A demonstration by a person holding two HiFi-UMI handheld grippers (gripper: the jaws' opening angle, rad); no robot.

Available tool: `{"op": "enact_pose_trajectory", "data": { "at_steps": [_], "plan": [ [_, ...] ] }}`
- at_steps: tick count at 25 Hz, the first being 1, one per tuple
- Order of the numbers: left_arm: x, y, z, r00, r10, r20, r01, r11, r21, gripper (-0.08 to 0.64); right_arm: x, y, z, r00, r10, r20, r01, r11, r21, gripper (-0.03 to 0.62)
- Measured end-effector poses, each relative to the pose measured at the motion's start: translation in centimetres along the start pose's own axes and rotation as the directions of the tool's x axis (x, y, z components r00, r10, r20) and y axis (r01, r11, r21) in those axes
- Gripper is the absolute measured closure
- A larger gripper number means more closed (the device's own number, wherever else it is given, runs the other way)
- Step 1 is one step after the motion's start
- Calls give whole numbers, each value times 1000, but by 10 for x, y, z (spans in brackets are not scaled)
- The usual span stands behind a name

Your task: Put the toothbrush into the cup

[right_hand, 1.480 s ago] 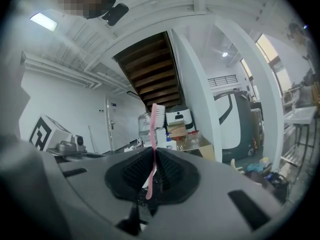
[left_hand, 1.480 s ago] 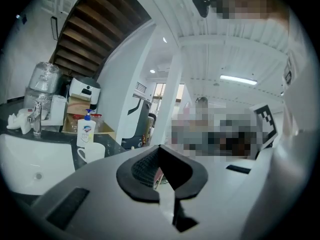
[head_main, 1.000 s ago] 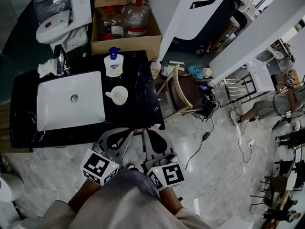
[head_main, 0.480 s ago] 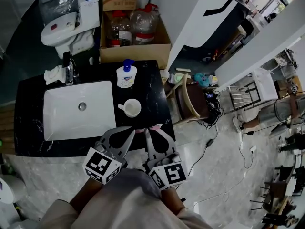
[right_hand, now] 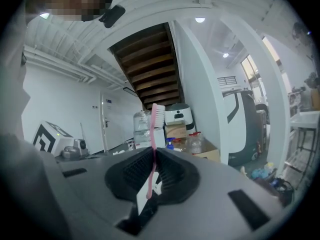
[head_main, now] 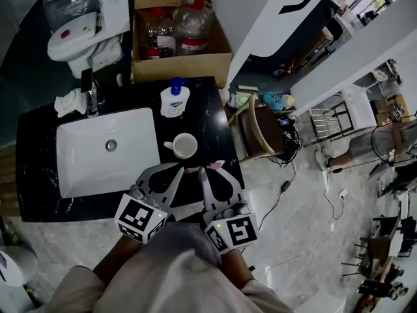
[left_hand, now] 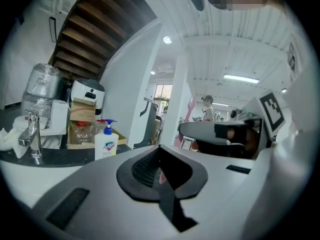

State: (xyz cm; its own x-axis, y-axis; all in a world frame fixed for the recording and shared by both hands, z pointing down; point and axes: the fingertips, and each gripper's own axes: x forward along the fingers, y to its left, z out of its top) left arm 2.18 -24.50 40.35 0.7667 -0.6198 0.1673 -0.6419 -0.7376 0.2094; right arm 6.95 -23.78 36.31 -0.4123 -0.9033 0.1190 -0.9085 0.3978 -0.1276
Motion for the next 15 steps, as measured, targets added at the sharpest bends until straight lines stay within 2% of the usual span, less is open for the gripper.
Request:
{"op": "enact_pose_trajectory", "data": {
  "at_steps": [6,15],
  "plan": [
    [5,4,-1,1000,7,9,-6,1000,-19,555,6,-5,2,1000,-7,6,7,1000,-6,565],
    [13,18,-1,998,70,2,-70,997,-42,555,29,-17,3,999,32,6,-32,999,-43,565]
  ]
}}
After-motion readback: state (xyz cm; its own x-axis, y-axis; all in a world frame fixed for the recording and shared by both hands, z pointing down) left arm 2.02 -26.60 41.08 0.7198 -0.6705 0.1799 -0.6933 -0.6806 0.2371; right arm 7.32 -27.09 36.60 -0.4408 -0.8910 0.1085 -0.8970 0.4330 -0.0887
